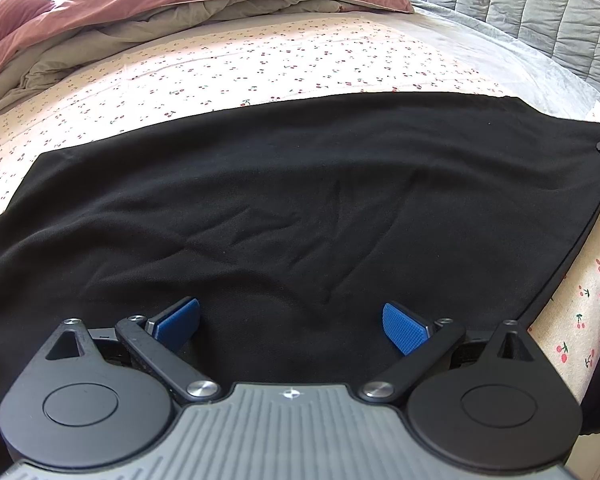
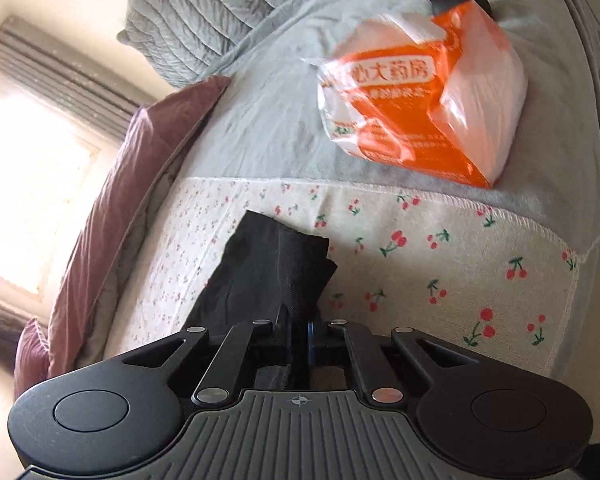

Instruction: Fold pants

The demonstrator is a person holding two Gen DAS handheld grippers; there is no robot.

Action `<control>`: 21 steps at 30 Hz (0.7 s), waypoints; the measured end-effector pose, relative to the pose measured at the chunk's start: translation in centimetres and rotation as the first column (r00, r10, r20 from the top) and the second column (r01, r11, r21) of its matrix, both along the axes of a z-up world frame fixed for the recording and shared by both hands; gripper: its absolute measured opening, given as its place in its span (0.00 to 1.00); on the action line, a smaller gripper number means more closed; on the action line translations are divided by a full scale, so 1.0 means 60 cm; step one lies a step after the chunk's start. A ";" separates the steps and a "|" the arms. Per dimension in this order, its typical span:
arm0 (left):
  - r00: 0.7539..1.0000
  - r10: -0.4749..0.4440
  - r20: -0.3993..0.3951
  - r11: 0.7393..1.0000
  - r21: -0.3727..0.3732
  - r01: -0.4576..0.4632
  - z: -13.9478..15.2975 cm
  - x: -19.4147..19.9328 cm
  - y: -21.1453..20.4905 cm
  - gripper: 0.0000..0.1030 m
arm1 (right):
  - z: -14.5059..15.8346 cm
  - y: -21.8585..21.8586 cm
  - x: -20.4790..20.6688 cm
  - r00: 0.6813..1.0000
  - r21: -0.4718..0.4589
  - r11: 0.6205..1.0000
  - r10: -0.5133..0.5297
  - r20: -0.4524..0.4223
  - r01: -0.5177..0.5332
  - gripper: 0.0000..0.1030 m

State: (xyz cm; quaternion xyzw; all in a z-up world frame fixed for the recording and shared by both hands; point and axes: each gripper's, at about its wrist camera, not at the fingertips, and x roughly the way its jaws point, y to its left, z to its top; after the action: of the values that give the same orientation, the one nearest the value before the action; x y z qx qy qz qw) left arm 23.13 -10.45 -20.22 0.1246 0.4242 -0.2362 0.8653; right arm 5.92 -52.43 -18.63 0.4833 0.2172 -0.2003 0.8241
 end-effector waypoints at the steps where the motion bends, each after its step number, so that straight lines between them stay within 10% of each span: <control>1: 1.000 -0.001 0.002 1.000 0.001 0.001 0.000 0.000 -0.001 0.91 | 0.012 0.011 0.006 1.000 -0.058 0.998 0.011 -0.012 -0.012 0.04; 6: 1.000 0.003 -0.003 1.000 0.000 -0.003 -0.001 0.004 -0.003 0.93 | -0.002 0.022 0.039 0.985 -0.092 0.996 -0.035 -0.169 0.019 0.04; 14: 0.995 0.088 0.052 0.995 -0.040 -0.086 0.022 0.010 0.021 0.92 | 0.099 0.118 0.063 0.998 -0.380 0.925 0.002 -0.063 -0.026 0.04; 17: 0.985 0.170 0.040 0.979 -0.116 -0.165 0.040 0.027 0.058 0.92 | 0.135 0.215 0.091 0.993 -0.647 0.753 0.078 -0.094 -0.120 0.04; 21: 0.962 0.267 -0.062 0.937 -0.217 -0.274 0.043 0.054 0.110 0.92 | 0.136 0.405 0.111 0.926 -0.884 0.349 0.320 -0.201 -0.313 0.04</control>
State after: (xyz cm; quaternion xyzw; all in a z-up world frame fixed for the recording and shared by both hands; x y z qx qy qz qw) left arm 26.37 -3.85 -17.62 -0.0365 0.4218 -0.1633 0.8911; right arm 12.56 -28.14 -10.46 -0.0870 0.1610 -0.1208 0.9757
